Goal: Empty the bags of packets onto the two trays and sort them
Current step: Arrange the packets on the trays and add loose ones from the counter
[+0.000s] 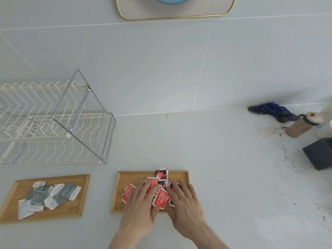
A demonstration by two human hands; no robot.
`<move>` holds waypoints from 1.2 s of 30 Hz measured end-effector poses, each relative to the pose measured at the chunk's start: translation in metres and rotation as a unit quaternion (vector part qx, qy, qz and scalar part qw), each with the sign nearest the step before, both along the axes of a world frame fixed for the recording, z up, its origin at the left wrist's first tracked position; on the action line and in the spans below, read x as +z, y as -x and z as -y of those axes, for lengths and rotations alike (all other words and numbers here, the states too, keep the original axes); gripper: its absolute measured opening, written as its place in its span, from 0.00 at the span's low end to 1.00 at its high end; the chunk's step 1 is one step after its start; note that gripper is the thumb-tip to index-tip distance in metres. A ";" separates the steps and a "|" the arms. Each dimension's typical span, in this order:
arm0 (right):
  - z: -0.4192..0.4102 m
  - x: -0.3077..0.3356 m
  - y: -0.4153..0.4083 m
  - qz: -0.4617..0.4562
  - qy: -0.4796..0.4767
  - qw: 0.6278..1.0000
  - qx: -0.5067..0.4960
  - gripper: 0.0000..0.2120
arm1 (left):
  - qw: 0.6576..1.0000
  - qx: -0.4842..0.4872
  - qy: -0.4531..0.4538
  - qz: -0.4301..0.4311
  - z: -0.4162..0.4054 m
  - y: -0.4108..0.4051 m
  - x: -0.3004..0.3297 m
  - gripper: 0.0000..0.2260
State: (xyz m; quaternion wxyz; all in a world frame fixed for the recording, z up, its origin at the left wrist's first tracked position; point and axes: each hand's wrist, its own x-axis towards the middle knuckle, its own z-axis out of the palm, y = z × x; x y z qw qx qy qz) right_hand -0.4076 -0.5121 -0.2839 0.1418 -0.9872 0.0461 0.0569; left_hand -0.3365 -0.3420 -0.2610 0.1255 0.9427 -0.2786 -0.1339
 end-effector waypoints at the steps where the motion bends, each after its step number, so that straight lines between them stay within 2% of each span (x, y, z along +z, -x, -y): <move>1: 0.001 0.003 -0.001 0.001 -0.018 1.000 -0.010 0.26 | 1.000 0.001 0.003 0.006 0.001 -0.001 0.003 0.29; 5: 0.011 0.016 -0.007 0.030 -0.064 0.996 -0.056 0.31 | 0.999 0.016 0.009 0.032 0.001 -0.013 0.017 0.29; 10: 0.018 0.032 -0.033 0.029 -0.032 0.994 -0.101 0.42 | 0.997 0.042 -0.015 0.061 -0.010 -0.035 0.032 0.31; 17: -0.009 0.052 -0.060 0.009 -0.016 0.989 -0.144 0.47 | 0.997 0.050 -0.014 0.059 -0.046 -0.070 0.044 0.34; 23: -0.080 0.068 -0.083 -0.018 0.002 0.988 -0.152 0.46 | 0.998 0.042 0.024 0.041 -0.112 -0.099 0.053 0.34; 27: -0.154 0.073 -0.107 -0.021 0.016 0.990 -0.140 0.45 | 0.996 0.059 0.059 0.015 -0.191 -0.119 0.056 0.31; 31: -0.236 0.073 -0.134 -0.030 0.017 0.990 -0.137 0.49 | 0.992 0.089 0.091 0.003 -0.281 -0.139 0.055 0.25; 34: -0.299 0.073 -0.156 -0.032 0.025 0.990 -0.132 0.44 | 0.986 0.126 0.113 0.003 -0.346 -0.154 0.054 0.20; 36: -0.337 0.072 -0.172 -0.017 0.006 0.992 -0.123 0.33 | 0.980 0.157 0.122 0.020 -0.386 -0.162 0.054 0.16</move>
